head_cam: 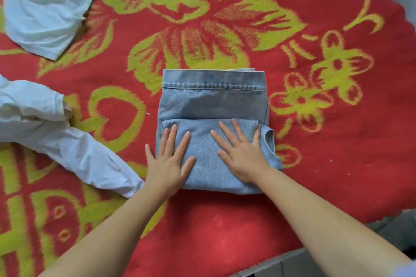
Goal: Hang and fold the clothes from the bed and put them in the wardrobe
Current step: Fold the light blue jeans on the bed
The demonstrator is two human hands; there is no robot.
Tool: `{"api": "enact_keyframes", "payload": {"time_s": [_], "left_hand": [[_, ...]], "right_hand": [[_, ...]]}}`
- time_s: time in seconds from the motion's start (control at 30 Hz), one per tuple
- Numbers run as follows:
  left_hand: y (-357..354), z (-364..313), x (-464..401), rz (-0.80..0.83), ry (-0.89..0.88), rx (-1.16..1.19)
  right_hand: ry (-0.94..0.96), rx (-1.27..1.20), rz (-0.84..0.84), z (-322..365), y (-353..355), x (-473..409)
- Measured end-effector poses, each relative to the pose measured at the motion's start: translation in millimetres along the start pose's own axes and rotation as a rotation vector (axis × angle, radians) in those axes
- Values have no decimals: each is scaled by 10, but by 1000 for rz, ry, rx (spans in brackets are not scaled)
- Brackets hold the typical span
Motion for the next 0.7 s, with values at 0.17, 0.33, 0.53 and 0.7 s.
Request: {"api": "enact_keyframes", "payload": {"time_s": [0.17,0.33,0.53,0.7], "left_hand": [[158,-100,-43,-27,-112,-126],[194,-91,481,-214,-514,-289],[160,-283,260,-90,-320,-387],[378,-385,202,-13,-300,-454]], "right_hand": [[-23,96,38,-19,172,-2],[110,128,-180,187,364,635],[-93,202,114,51,121,564],[13,126,311,53,356,601]]}}
Point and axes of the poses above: each hand's wrist, its own x-axis away from the middle knuckle, its own y-axis out of the back of the hand, z = x × y, the point moved 3 cm from there along -x, towards the middle knuckle, and after that the axes turned 8 degrees about x, right-handed, at the moved point
